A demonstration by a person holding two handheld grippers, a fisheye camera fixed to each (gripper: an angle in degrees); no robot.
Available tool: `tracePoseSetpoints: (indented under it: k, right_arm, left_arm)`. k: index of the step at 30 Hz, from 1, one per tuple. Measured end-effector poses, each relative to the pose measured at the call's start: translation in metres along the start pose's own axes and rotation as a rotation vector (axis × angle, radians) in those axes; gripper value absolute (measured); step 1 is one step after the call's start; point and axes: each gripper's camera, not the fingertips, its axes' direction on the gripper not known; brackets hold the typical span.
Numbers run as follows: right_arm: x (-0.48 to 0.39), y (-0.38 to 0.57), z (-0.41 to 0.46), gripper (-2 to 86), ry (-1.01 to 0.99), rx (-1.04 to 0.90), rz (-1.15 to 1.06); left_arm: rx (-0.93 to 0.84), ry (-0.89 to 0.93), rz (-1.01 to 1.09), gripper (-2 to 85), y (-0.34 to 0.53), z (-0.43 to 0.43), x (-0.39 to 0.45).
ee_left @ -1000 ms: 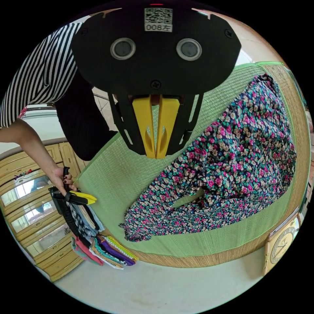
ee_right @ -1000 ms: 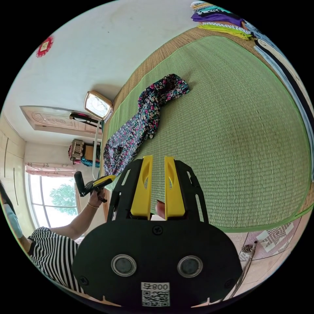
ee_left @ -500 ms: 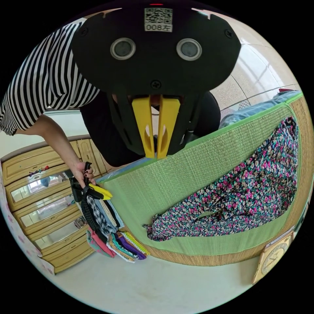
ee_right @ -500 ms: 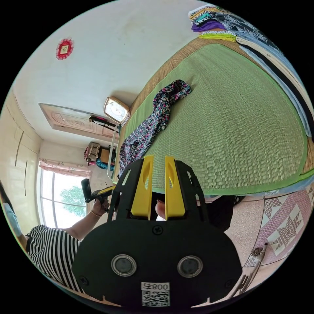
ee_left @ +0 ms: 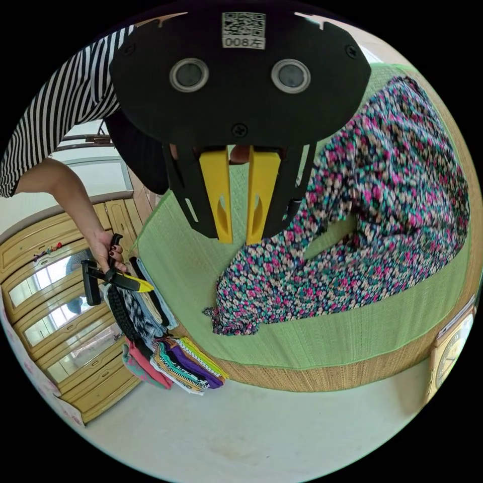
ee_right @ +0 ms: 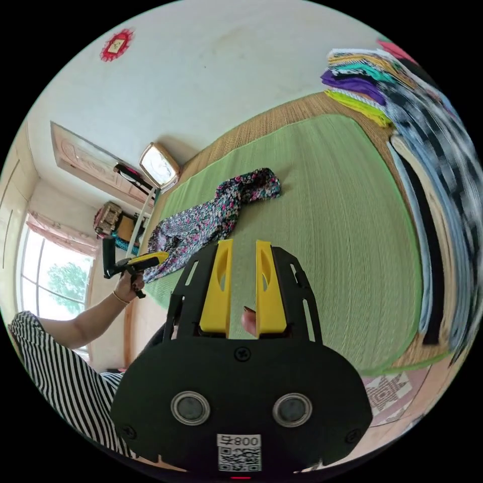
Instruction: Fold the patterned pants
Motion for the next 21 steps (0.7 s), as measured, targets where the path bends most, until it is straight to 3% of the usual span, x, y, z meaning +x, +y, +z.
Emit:
tracePoseSetpoints:
  k: [6,11,17,21]
  right_arm:
    - [-0.017,-0.101,0.057,9.1,0.172,-0.115,-0.147]
    - [-0.023,-0.148,0.102,9.0,0.249,-0.234,-0.160]
    - [-0.021,-0.174,0.121,7.5,0.226,-0.305,-0.126]
    - [-0.026,-0.188,0.122,6.3,0.213,-0.330,-0.146]
  left_arm:
    - [-0.015,-0.035,-0.022,6.2,-0.060,0.033,-0.016]
    - [-0.156,-0.031,-0.102,4.6,-0.090,0.071,-0.028]
    - [-0.218,-0.033,-0.153,1.3,-0.117,0.087,-0.027]
    - [-0.167,-0.058,-0.159,2.0,-0.138,0.083,-0.023]
